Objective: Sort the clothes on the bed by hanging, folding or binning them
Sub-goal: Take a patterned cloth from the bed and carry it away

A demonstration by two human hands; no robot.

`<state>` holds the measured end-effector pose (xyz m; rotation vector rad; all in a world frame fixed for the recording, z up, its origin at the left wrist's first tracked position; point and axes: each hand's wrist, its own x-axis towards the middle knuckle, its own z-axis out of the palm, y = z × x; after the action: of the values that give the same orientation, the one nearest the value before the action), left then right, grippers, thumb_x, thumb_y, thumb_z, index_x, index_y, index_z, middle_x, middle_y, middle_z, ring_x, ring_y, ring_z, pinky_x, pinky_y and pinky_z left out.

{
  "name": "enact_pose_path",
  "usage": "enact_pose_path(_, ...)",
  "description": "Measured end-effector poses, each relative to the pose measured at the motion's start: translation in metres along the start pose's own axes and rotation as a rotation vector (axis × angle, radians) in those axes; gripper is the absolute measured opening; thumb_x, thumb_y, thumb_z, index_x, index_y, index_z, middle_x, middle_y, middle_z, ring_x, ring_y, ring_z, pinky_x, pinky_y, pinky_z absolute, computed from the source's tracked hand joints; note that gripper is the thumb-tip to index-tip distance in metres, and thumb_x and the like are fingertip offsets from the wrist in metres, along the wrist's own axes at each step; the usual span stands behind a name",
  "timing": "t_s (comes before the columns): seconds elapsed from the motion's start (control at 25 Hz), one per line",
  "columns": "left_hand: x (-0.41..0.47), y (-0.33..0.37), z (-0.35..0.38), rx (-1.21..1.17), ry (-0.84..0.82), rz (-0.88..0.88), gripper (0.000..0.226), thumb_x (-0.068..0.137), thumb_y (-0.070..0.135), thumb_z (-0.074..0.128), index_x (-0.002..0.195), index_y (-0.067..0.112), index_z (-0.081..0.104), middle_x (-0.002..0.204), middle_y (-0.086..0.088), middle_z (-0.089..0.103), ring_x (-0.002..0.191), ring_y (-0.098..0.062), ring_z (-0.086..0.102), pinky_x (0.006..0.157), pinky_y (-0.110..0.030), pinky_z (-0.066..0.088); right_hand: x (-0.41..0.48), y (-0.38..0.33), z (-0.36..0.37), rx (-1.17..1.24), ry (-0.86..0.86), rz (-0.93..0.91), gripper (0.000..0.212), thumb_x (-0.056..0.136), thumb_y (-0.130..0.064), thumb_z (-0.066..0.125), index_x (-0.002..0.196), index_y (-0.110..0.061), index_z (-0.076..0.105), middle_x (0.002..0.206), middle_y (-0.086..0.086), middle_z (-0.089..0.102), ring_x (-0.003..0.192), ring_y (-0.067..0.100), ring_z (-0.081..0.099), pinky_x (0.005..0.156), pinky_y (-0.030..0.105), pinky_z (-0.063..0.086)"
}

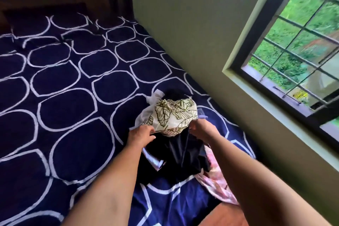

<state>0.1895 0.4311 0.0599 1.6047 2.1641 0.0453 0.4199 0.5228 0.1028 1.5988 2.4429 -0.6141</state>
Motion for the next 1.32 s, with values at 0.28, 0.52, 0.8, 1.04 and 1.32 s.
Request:
enact_pose_path(0.28,0.051,-0.009,0.049,0.023,0.095,0.017,0.046,0.081,0.034,0.072,0.123,0.034,0.054,0.126,0.012,0.057,0.110,-0.017,0.057,0.086,-0.033,0.050,0.071,-0.012,0.046,-0.037,0.068,-0.093,0.030,0.086,-0.024,0.061,0.115,-0.023,0.062,0.117,0.001,0.061,0.113,0.023,0.052,0.082,0.032,0.047)
enact_pose_path(0.52,0.073,-0.002,0.094,-0.147,0.231,-0.040,0.021,0.085,0.028,0.068,0.106,0.029,0.068,0.114,0.013,0.064,0.106,-0.012,0.058,0.085,-0.024,0.044,0.098,-0.007,0.088,-0.171,0.187,-0.125,0.021,0.088,-0.013,0.054,0.105,-0.018,0.064,0.108,0.001,0.061,0.104,0.024,0.052,0.074,0.034,0.048)
enact_pose_path(0.8,0.056,0.003,0.079,-0.292,0.220,-0.096,0.013,0.091,0.030,0.061,0.103,0.025,0.064,0.114,0.009,0.062,0.103,-0.013,0.055,0.077,-0.025,0.045,0.093,-0.007,0.072,0.078,0.243,-0.110,0.014,0.088,-0.016,0.058,0.094,-0.016,0.071,0.098,0.000,0.069,0.099,0.021,0.053,0.078,0.034,0.046)
enact_pose_path(1.04,0.043,0.021,0.017,-0.309,0.273,0.040,0.032,0.086,0.040,0.066,0.113,0.024,0.066,0.123,0.008,0.061,0.116,-0.018,0.055,0.090,-0.032,0.045,0.069,-0.034,0.003,0.414,0.154,-0.239,0.010,0.081,-0.009,0.071,0.090,-0.005,0.071,0.093,0.010,0.070,0.090,0.025,0.064,0.078,0.028,0.043)
enact_pose_path(1.32,-0.003,0.050,-0.085,-0.510,0.437,0.146,0.085,0.073,0.086,0.028,0.096,0.016,0.071,0.101,-0.008,0.068,0.091,-0.028,0.063,0.075,-0.037,0.050,0.002,-0.067,-0.097,0.462,0.372,-0.190,0.013,0.087,-0.008,0.062,0.098,-0.001,0.066,0.097,0.016,0.069,0.079,0.015,0.053,0.067,0.027,0.038)
